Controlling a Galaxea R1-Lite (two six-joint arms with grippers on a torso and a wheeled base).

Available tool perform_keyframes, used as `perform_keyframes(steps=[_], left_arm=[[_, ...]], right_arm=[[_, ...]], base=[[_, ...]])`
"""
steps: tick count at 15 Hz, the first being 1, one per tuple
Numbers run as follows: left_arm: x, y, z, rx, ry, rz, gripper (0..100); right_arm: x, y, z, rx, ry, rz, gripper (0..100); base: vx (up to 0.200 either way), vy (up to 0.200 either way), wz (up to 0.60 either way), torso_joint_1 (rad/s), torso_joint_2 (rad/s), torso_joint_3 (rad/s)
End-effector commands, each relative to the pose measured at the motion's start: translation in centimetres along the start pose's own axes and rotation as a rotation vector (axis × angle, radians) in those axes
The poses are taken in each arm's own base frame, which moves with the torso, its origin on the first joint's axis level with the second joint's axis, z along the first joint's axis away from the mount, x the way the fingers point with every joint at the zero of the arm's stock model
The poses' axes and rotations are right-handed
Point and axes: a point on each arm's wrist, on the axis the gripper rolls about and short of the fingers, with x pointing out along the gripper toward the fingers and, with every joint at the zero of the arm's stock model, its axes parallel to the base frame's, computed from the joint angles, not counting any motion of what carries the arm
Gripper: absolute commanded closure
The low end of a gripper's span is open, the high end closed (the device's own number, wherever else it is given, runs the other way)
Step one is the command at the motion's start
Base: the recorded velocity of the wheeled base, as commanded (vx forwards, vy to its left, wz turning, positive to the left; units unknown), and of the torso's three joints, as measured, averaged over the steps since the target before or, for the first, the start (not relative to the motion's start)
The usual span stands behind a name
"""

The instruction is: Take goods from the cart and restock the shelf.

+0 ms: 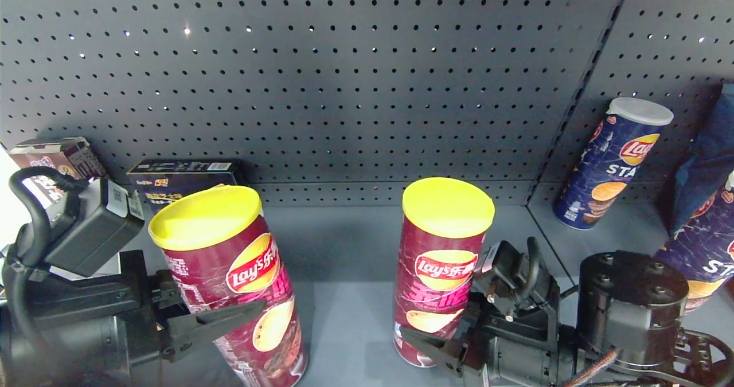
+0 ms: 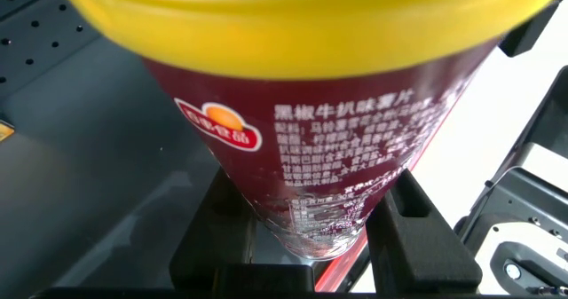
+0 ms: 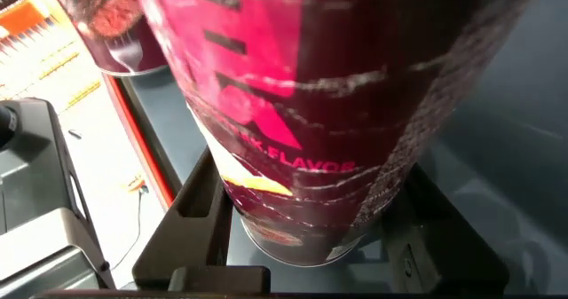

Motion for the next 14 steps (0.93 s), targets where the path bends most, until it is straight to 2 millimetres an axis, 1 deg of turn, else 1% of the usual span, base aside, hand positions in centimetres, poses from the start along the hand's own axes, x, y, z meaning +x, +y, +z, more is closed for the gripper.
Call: perform_keyframes(steps=[1, 2, 5, 8, 11, 12, 13, 14], left_arm=[[0.0, 0.0, 0.0, 0.000, -0.001, 0.001, 100], [0.0, 0.0, 0.0, 0.000, -0.001, 0.000, 100], [0.0, 0.0, 0.0, 0.000, 0.001, 0.000, 100], [0.0, 0.0, 0.0, -0.001, 0.001, 0.001, 100], [0.0, 0.0, -0.2, -0.002, 0.003, 0.001, 100], [0.0, 0.0, -0.3, -0.004, 0.009, 0.000, 100], [0.0, -0.1, -0.3, -0.004, 0.009, -0.002, 100], [0.0, 0.0, -0.4, -0.005, 0.010, -0.001, 100]], right_arm=[[0.0, 0.1, -0.4, 0.001, 0.018, 0.002, 100], [-0.3, 0.1, -0.6, 0.000, 0.023, 0.004, 0], [-0.7, 0.2, -1.0, 0.002, 0.033, 0.003, 0], [-1.7, 0.3, -1.2, 0.002, 0.036, 0.002, 0], [-3.2, 0.4, -1.5, 0.001, 0.036, 0.000, 0], [-4.2, 0.4, -1.3, 0.000, 0.017, -0.011, 0], [-4.4, 0.3, -1.3, 0.001, 0.016, -0.014, 0], [-5.3, 0.1, -0.8, -0.004, -0.017, -0.030, 0]], base=[[0.000, 0.000, 0.00, 0.000, 0.00, 0.000], [0.000, 0.000, 0.00, 0.000, 0.00, 0.000], [0.000, 0.000, 0.00, 0.000, 0.00, 0.000], [0.000, 0.000, 0.00, 0.000, 0.00, 0.000], [0.000, 0.000, 0.00, 0.000, 0.00, 0.000], [0.000, 0.000, 0.00, 0.000, 0.00, 0.000], [0.000, 0.000, 0.00, 0.000, 0.00, 0.000], [0.000, 0.000, 0.00, 0.000, 0.00, 0.000]])
